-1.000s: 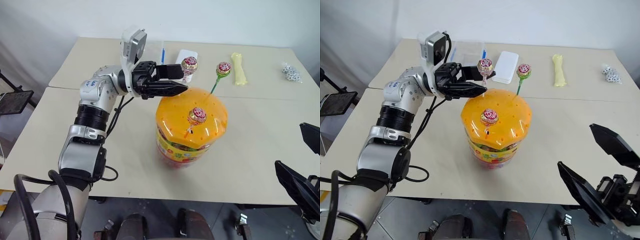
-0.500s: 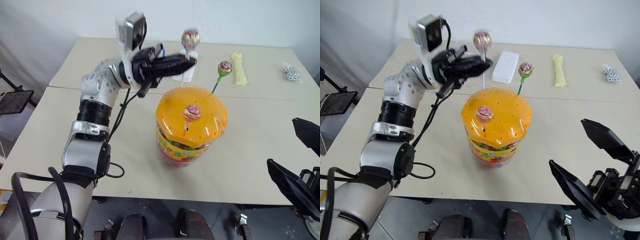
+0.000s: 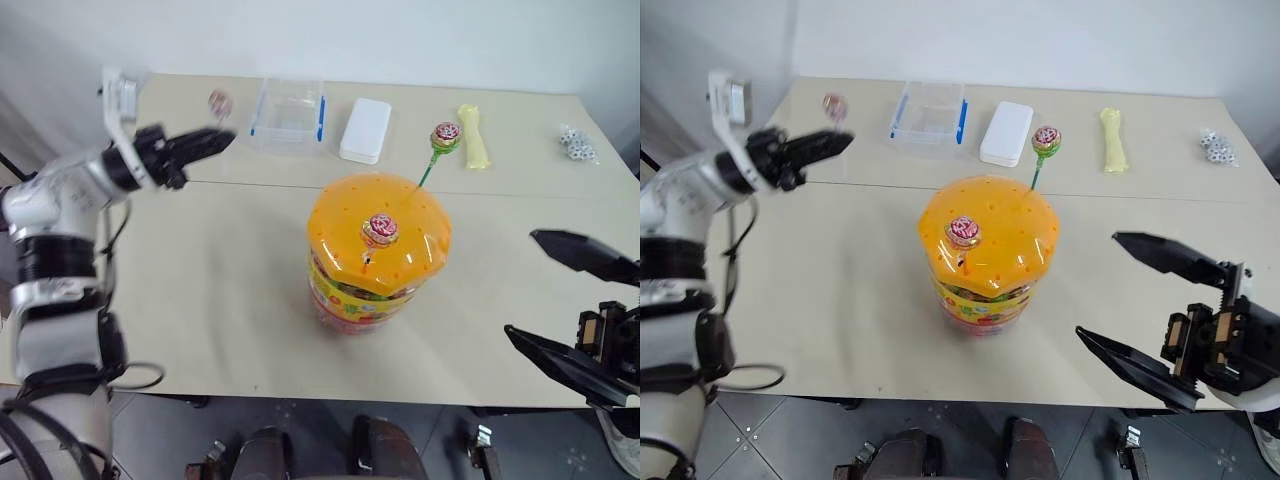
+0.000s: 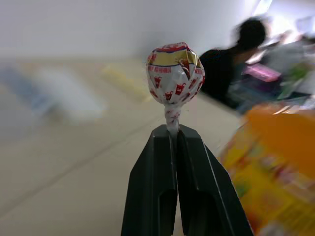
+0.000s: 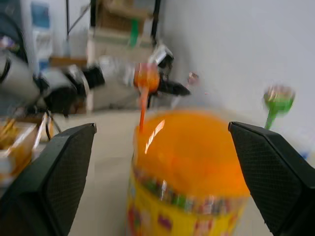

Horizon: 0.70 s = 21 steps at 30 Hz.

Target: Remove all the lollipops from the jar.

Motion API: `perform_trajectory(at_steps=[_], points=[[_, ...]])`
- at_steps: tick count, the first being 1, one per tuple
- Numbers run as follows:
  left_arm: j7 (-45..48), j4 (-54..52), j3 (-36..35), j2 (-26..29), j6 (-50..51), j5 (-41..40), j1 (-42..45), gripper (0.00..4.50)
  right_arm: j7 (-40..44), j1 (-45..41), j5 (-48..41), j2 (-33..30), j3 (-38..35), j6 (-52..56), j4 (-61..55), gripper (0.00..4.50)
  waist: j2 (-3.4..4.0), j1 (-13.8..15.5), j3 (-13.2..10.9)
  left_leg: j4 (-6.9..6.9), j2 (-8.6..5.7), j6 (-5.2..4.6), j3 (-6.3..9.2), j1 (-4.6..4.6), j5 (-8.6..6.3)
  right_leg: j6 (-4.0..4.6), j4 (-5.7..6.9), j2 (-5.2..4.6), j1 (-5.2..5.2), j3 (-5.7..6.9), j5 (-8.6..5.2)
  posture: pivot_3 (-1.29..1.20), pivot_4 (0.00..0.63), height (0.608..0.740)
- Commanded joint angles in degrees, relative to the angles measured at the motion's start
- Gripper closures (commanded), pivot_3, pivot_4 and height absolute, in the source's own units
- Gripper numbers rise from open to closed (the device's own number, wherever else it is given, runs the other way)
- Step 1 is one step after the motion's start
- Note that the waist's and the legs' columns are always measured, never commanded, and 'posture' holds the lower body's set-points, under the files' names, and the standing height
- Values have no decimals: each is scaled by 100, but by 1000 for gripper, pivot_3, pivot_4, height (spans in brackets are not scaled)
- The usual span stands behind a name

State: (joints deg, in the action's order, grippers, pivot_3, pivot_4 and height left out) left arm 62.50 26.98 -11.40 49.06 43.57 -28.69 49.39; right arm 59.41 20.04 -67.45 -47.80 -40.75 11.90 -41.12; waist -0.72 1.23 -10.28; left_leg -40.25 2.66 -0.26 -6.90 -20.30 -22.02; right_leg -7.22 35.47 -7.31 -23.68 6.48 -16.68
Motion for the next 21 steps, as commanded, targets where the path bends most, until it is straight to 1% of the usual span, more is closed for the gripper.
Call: perform_trajectory(at_steps=[1, 3, 5, 8, 10, 13, 15, 18, 19, 20, 21], points=[[-379, -1421, -176, 963, 902, 272, -1461, 4438, 873, 117, 239, -154, -159, 75, 359, 0, -2, -12, -1, 6, 1, 0, -1, 4, -2, 0, 0, -1, -3, -2, 0, 0, 150, 740], [-683, -1912, -384, 1160, 1265, 286, -2271, 4438, 1226, 97, 364, -191, -47, 80, 526, 0, -4, 22, -2, 12, 1, 0, -3, 7, -2, 0, -1, -3, -1, -2, 0, 0, 150, 740], [-822, -2378, -658, 1355, 1416, 377, -3285, 4438, 1547, -43, 527, -189, 213, 36, 638, 0, -4, 67, -2, 1, 2, -2, 8, 6, -2, 1, -1, -9, 7, -4, -1, 0, 150, 740], [-1066, -2948, -1262, 1300, 1883, 198, -4124, 4438, 1600, -296, 502, -155, 434, 144, 674, 0, -11, 87, -4, -7, 3, -4, 13, 7, 0, 8, 2, -11, 11, -9, -4, 0, 150, 740], [-1126, -3266, -1429, 1310, 1980, 198, -4574, 4438, 1632, -395, 532, -157, 500, 194, 716, 0, -13, 85, -3, -8, 4, -5, 21, 9, 2, 11, 2, -12, 10, -15, -6, 0, 150, 740], [-1213, -3590, -1598, 1196, 2182, 62, -4856, 3758, 1791, -477, 718, -181, 556, 198, 858, 0, -11, 71, -3, -3, 3, -3, 23, 19, 0, 11, 9, -14, 7, -26, -6, 0, 150, 740], [-1116, -3713, -1607, 1236, 2119, 10, -5006, 3204, 1828, -499, 828, -171, 567, 194, 921, 0, -11, 48, -3, -2, 3, -1, 14, 18, -1, 11, 11, -13, 3, -25, -6, 0, 150, 740], [-935, -3670, -1773, 1201, 1635, -40, -5022, 2301, 1715, -495, 898, -116, 500, 255, 1009, 0, -11, 29, -3, 2, 3, 0, 4, 18, -1, 12, 12, -12, 0, -24, -6, 0, 150, 740], [-806, -3587, -1809, 1271, 1381, -14, -5000, 1936, 1678, -462, 913, -102, 443, 281, 1057, 0, -11, 26, -3, 2, 3, 0, 1, 17, -1, 12, 12, -12, -1, -24, -6, 0, 150, 740], [-393, -3462, -1896, 1291, 721, -34, -4927, 1652, 1660, -432, 934, -86, 373, 288, 1125, 0, -11, 22, -3, 2, 4, 1, 0, 18, -1, 12, 12, -11, -2, -23, -6, 0, 150, 740], [-86, -3359, -1948, 1305, 221, -47, -4869, 1652, 1648, -422, 951, -76, 327, 296, 1176, 0, -11, 24, -3, 3, 4, 1, -1, 18, -2, 12, 12, -11, -2, -23, -6, 0, 150, 740]])
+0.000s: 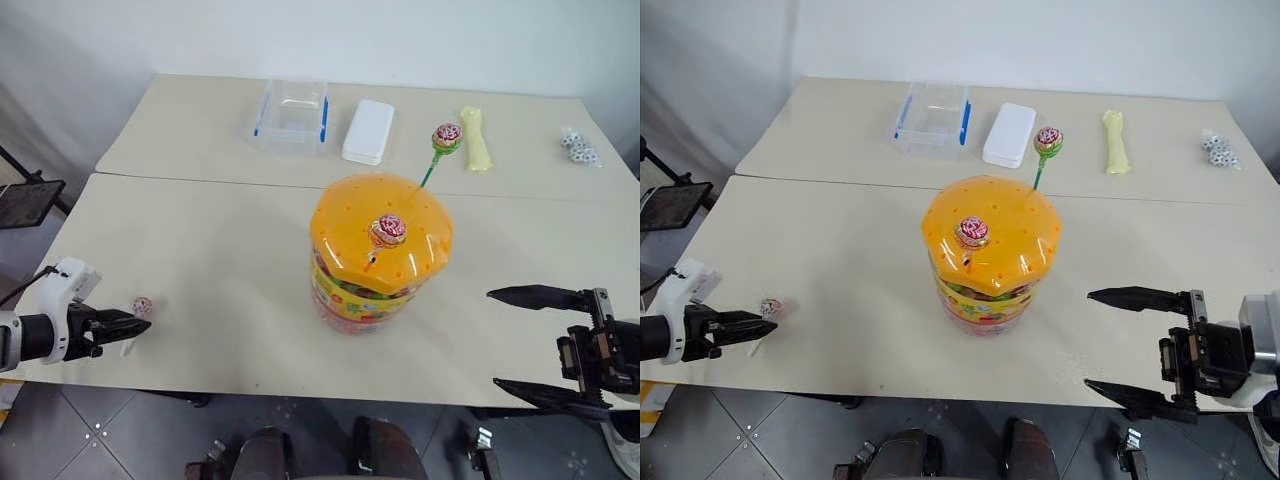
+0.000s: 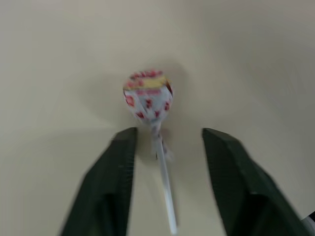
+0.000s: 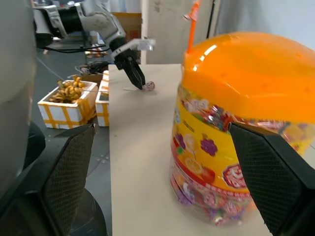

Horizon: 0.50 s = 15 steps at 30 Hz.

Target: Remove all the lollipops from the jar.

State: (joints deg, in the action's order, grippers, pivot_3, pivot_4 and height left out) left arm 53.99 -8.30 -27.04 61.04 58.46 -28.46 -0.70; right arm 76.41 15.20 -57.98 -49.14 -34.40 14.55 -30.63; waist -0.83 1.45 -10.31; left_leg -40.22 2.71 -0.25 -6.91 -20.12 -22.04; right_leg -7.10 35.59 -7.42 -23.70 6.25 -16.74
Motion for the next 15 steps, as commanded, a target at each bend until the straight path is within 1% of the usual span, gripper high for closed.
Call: perform_trajectory(at_steps=[1, 2, 4, 6, 8, 9, 11, 12, 13, 15], points=[[1079, 298, -427, 157, -1481, -189, 230, 1652, -60, 76, -6, 69, -375, 48, 156, 0, 0, 5, 0, 0, 0, 0, -5, -2, 0, 1, 0, 0, -1, 2, 0, 0, 150, 740], [1277, 405, -440, 188, -1584, -277, 300, 1652, -65, 71, -12, 73, -407, 65, 174, 0, 0, 6, 0, -1, -1, 0, -14, -3, 0, 1, -1, 0, -1, 5, -1, 0, 150, 740], [1562, 730, -338, 208, -1773, -481, 838, 1652, -255, 91, -186, 115, -593, 183, 139, 0, 4, 11, 2, 0, -2, 0, -24, -2, 0, 1, -3, -1, -1, 5, -1, 0, 150, 740], [1874, 883, -90, 122, -2188, -603, 1494, 1652, -398, 56, -326, 154, -729, 238, 101, 0, 4, 17, 2, -1, -2, 0, -23, -3, 0, 1, -1, 1, 0, 7, -1, 0, 150, 740], [2120, 775, 82, -550, -2526, -1253, 2595, 1310, -1002, -74, -743, 247, -1090, 324, -73, 0, 7, 50, 4, -3, -4, 0, -23, -4, 0, 0, 0, 1, 1, 9, 0, 0, 150, 740], [2186, 784, 115, -760, -2569, -1430, 2916, 1113, -1201, -118, -878, 271, -1200, 369, -153, 0, 8, 68, 4, -12, -9, -1, -20, -7, 1, -1, 5, -2, 3, 9, 1, 0, 150, 740], [2419, 770, 508, -905, -2113, -1743, 3484, 543, -1447, 34, -1322, 257, -1631, 565, -391, 0, 8, 63, 4, -27, -10, -1, -21, -13, 0, -4, 6, -3, 3, 8, 3, 0, 150, 740], [2517, 802, 747, -994, -1941, -1837, 3749, 165, -1503, 154, -1496, 282, -1812, 633, -527, 0, 7, 60, 5, -28, -10, 0, -18, -12, -1, -7, 13, 0, 2, 10, 4, 0, 150, 740], [2592, 856, 908, -1044, -1848, -1895, 3930, 23, -1566, 232, -1615, 298, -1920, 682, -638, 0, 7, 55, 5, -26, -9, 2, -13, -9, -1, -8, 20, 1, 2, 17, 5, 0, 150, 740], [2837, 805, 1575, -1559, -1772, -1972, 4555, 23, -1643, 500, -1674, 563, -2026, 593, -1019, 0, 5, 37, 7, -22, -9, 2, -12, -8, -2, -8, 23, 2, 2, 18, 4, 0, 150, 740]])
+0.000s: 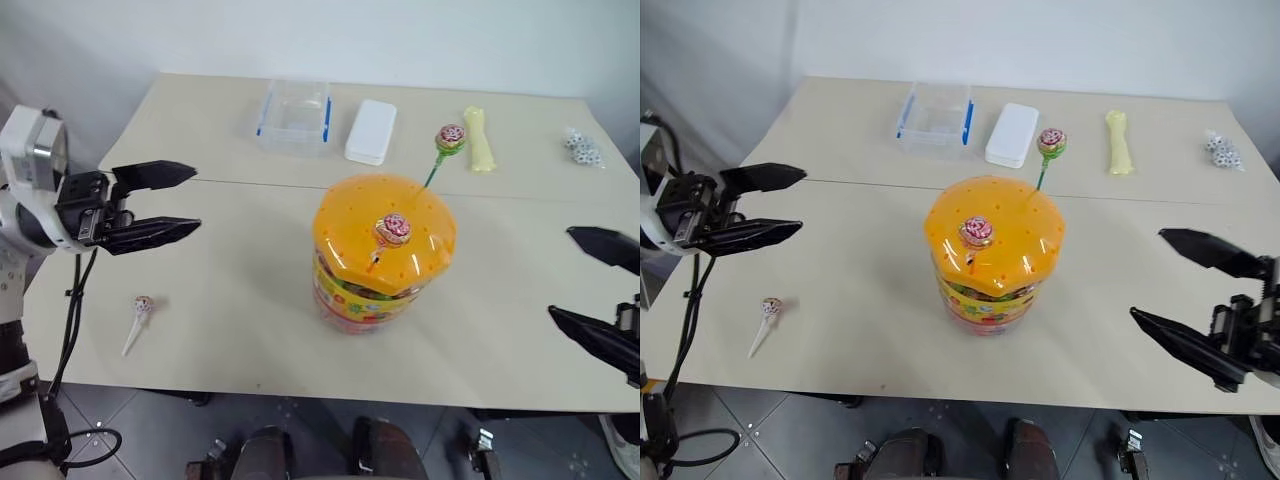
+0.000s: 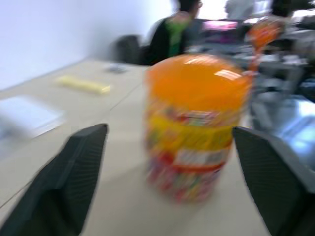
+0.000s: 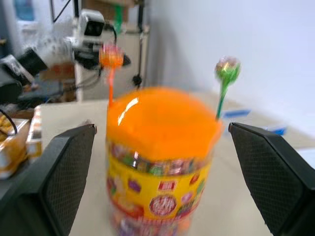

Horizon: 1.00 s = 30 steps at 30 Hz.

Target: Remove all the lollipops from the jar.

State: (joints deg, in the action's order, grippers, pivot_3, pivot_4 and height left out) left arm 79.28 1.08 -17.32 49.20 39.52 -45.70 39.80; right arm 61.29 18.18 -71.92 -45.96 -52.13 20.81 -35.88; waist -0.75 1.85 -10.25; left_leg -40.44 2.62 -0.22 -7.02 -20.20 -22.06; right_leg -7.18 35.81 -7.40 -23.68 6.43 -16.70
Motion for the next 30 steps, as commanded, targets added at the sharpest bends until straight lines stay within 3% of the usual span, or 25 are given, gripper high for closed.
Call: perform_trajectory(at_steps=[1, 9, 13, 18, 23, 30], points=[[479, -171, 909, -605, 48, -198, 736, 23, -167, 323, -279, 364, -255, -76, -672, 0, -3, 13, 2, -2, 0, 0, 2, 0, 0, 0, -2, 1, 3, 2, 0, 0, 150, 740], [730, 48, 2247, -2022, -451, 341, 1687, 23, -8, 890, 243, 896, 137, -408, -1331, 0, -3, -39, 2, -48, 1, -5, 3, -12, -1, -1, -21, 7, 18, -16, 0, 0, 150, 740], [665, 173, 2500, -2321, -432, 488, 1860, 23, -222, 973, 155, 1012, 214, -559, -1527, 0, 4, -36, 5, -45, 4, -5, 4, -11, -1, -1, -20, 11, 16, -17, 0, 0, 150, 740], [901, 218, 2846, -2249, -326, 709, 1987, 23, -320, 1111, 243, 1089, 303, -697, -1679, 0, 4, -15, 6, -52, 3, -8, 11, -11, -3, -1, -22, 10, 23, -22, 0, 0, 150, 740], [933, 258, 2951, -2278, -351, 744, 2029, 1157, -411, 1093, 303, 1051, 357, -805, -1660, 0, 4, -8, 6, -53, 2, -11, 15, -11, -5, -1, -24, 11, 27, -25, 0, 0, 150, 740], [892, 251, 3048, -2372, -426, 788, 2058, 3382, -491, 1081, 295, 977, 392, -877, -1642, 0, 4, 39, 6, -57, 0, -14, 15, -13, -6, -1, -26, 10, 27, -27, 0, 0, 150, 740]])
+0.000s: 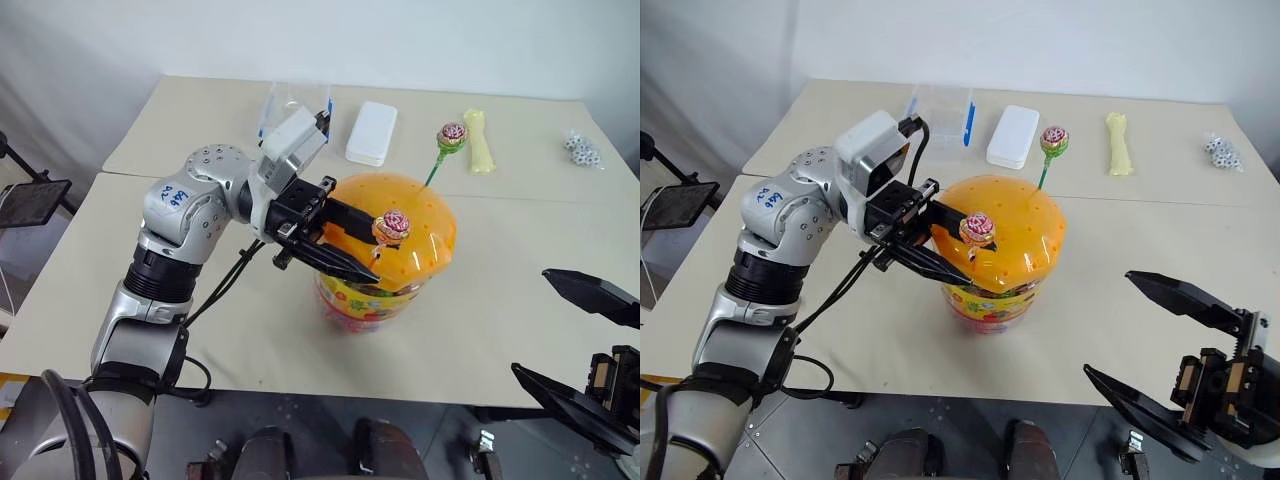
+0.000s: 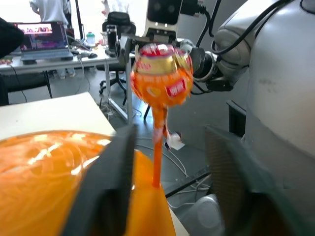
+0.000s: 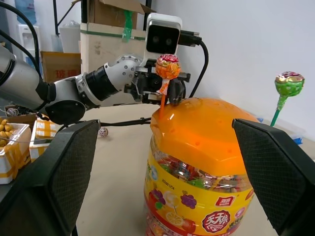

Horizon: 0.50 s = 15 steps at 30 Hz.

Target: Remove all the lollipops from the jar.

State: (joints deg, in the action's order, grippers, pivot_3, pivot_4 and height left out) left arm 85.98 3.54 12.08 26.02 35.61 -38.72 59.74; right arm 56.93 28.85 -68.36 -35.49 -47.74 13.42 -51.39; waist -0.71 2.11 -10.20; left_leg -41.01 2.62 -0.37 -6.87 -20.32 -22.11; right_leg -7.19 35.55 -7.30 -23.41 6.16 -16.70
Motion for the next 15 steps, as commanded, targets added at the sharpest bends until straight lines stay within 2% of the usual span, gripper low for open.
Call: perform_trajectory(at_steps=[1, 3, 4, 7, 10, 12, 15], points=[[214, 4, 113, -68, -52, 98, 65, 3707, -73, 5, -79, -87, -50, -136, -91, 0, 0, 26, 0, -1, 0, -1, 0, 0, -1, 0, 0, 0, 0, -1, 0, 0, 150, 740], [231, -2, 102, -91, -48, 87, 57, 4322, -107, 12, -153, -119, -60, -115, -96, 0, 0, 48, 0, -1, 0, -2, -1, 0, -1, 0, -2, 0, 0, -1, 0, 0, 150, 740], [239, -4, 92, -100, -30, 73, 53, 4473, -122, 22, -198, -133, -65, -101, -99, 0, 0, 55, 0, -1, 0, -2, -1, 0, -1, 0, -2, 0, 0, -1, 0, 0, 150, 740], [242, 87, -38, -141, 91, -75, 30, 4473, -219, -30, -525, -215, -33, -66, -138, 0, 0, 56, 0, -1, 0, -3, -2, 0, -2, 0, -2, 0, -1, -1, 0, 0, 150, 740], [272, 581, -646, -230, 654, -762, 253, 4473, -433, -301, -810, -247, 336, -64, -215, 0, 0, 51, 0, -2, 1, -4, -1, 0, -2, 0, -1, 1, -1, -1, 0, 0, 150, 740], [450, 776, -846, -136, 904, -989, 413, 4473, -458, -509, -733, -245, 514, -101, -164, 0, 0, 41, -1, -3, 3, -4, 2, -2, -2, 0, 0, 1, -5, -2, 0, 0, 150, 740], [242, 1071, -1158, -99, 1167, -1206, 638, 4473, -508, -736, -608, -265, 675, -114, -54, 0, 0, 31, 0, -2, 4, -3, 1, -7, -2, 0, -1, 2, -9, 0, 0, 0, 150, 740]])
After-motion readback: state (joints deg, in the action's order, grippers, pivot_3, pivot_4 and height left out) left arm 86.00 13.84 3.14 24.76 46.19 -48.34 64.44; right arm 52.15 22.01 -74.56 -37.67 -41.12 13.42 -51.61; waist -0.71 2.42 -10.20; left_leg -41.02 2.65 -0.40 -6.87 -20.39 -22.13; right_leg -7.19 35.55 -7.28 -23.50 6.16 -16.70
